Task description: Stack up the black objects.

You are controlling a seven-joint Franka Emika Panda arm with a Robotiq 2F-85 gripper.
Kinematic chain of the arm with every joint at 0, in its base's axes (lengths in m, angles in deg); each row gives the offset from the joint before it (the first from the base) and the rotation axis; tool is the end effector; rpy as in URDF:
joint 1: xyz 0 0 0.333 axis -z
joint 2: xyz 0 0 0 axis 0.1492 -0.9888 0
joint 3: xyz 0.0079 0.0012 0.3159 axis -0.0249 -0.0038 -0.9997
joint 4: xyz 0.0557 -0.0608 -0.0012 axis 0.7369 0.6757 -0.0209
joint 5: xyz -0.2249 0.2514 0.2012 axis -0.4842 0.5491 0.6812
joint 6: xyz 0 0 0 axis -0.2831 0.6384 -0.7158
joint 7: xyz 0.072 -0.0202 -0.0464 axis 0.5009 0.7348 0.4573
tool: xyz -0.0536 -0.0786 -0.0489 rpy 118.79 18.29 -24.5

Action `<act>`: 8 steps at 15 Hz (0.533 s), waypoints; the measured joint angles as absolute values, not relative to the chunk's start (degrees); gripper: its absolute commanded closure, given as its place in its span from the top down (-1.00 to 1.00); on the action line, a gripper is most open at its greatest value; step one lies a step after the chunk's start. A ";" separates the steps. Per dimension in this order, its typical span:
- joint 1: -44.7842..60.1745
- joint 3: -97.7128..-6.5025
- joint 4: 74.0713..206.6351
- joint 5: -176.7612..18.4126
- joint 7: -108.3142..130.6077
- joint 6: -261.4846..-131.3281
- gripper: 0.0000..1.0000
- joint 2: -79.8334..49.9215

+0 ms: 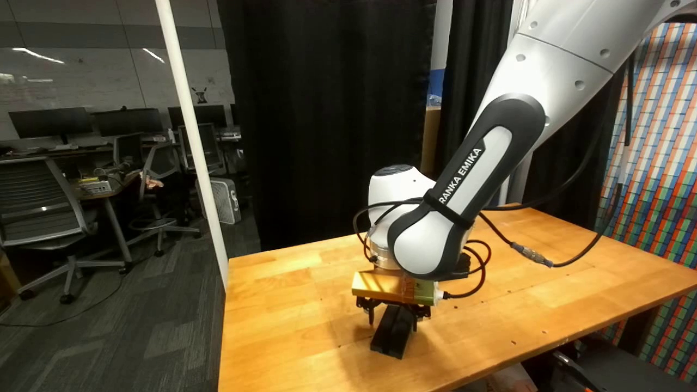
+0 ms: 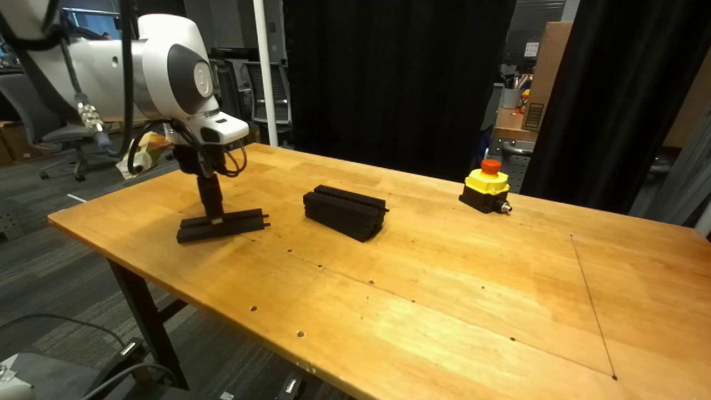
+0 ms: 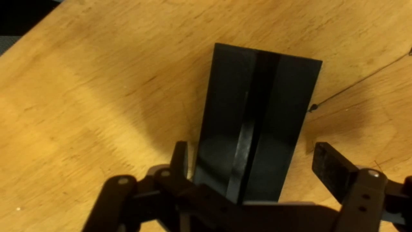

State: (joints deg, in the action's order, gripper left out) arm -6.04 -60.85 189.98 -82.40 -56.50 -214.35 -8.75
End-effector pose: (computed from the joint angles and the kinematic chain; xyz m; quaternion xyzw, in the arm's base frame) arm 0.4485 0.1622 0.2213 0.9153 -0.4024 0.0143 0.0103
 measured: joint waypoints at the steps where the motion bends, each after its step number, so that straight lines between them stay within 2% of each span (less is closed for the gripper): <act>1: -5.98 -60.84 190.10 -82.40 -56.51 -214.53 1.00 -8.75; 8: -5.58 -60.66 191.14 -82.29 -56.50 -216.90 1.00 -8.84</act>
